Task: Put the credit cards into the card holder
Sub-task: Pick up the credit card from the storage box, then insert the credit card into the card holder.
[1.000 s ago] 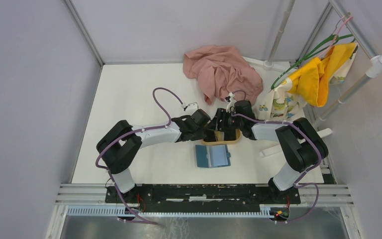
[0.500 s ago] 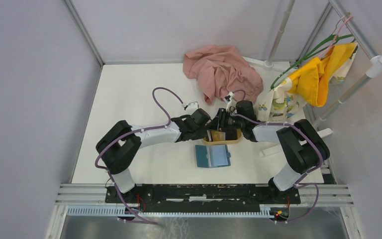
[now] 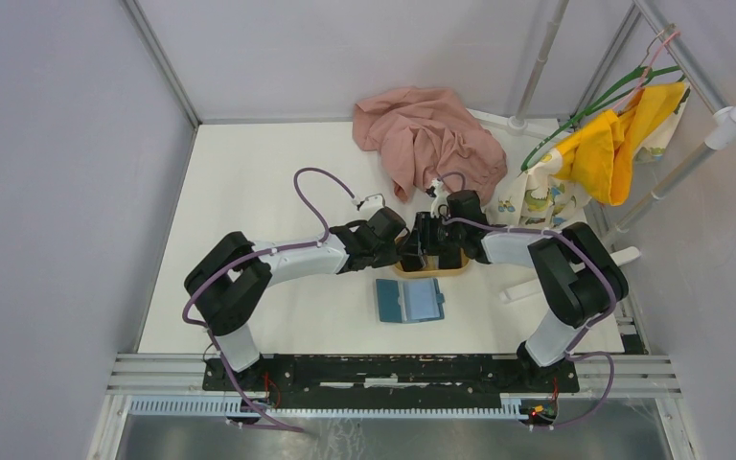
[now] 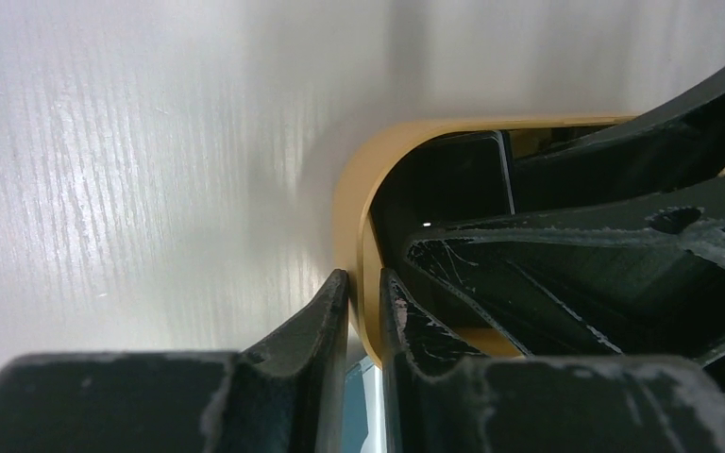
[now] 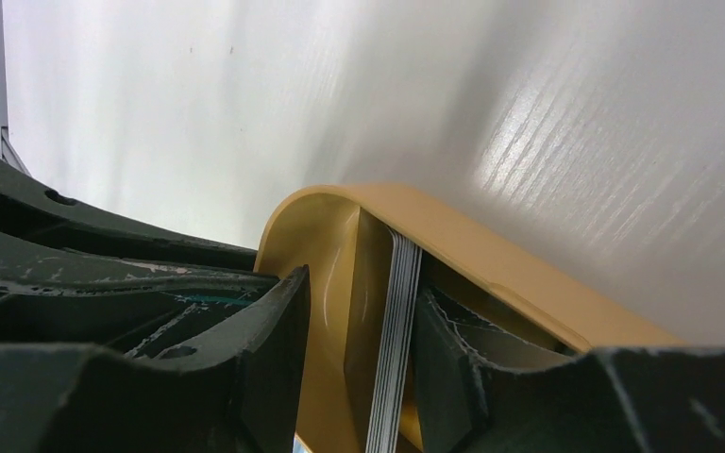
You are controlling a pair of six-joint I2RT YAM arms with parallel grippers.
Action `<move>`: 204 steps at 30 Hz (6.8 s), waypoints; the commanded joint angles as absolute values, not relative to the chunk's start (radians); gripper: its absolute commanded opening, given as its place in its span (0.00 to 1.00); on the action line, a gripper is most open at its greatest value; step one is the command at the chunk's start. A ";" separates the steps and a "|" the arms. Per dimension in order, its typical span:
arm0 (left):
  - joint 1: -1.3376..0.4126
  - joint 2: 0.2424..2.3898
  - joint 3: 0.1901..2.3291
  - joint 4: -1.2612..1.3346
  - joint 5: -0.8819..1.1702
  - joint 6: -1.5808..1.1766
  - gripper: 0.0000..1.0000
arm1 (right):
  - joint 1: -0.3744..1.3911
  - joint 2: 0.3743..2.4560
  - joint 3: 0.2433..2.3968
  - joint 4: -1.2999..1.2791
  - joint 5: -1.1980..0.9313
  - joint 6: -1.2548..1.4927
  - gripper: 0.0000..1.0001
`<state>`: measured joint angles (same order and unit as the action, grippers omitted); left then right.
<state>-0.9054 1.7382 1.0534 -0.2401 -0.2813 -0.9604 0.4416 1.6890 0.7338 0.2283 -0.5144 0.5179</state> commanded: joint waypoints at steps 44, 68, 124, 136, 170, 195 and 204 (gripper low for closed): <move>-0.898 1.266 0.722 0.138 -0.169 -0.778 0.45 | 0.259 1.663 0.796 0.200 -0.735 0.468 0.07; -0.893 1.005 0.235 0.913 0.121 -0.532 1.00 | 0.248 1.260 0.589 0.672 -1.264 0.369 0.00; -0.846 1.074 0.403 0.810 0.499 -0.494 0.04 | 0.455 1.251 0.691 -0.057 -1.402 -0.337 0.01; -0.821 0.988 0.354 0.439 0.443 -0.512 0.02 | 0.433 1.102 0.698 -0.542 -0.840 -1.134 0.98; -0.687 1.473 0.345 0.812 0.626 -0.830 0.02 | 0.550 1.284 0.589 -0.529 -0.538 -1.312 0.37; -0.639 1.446 0.235 0.849 0.624 -0.836 0.02 | 0.691 1.342 0.574 -0.472 -0.473 -1.291 0.37; -0.622 1.436 0.251 0.811 0.615 -0.822 0.02 | 0.715 1.358 0.578 -0.464 -0.456 -1.281 0.37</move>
<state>-0.6331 1.4277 0.2329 0.8055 0.6106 -0.8371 0.7033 1.3266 0.5812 -0.4290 -0.5091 -1.2953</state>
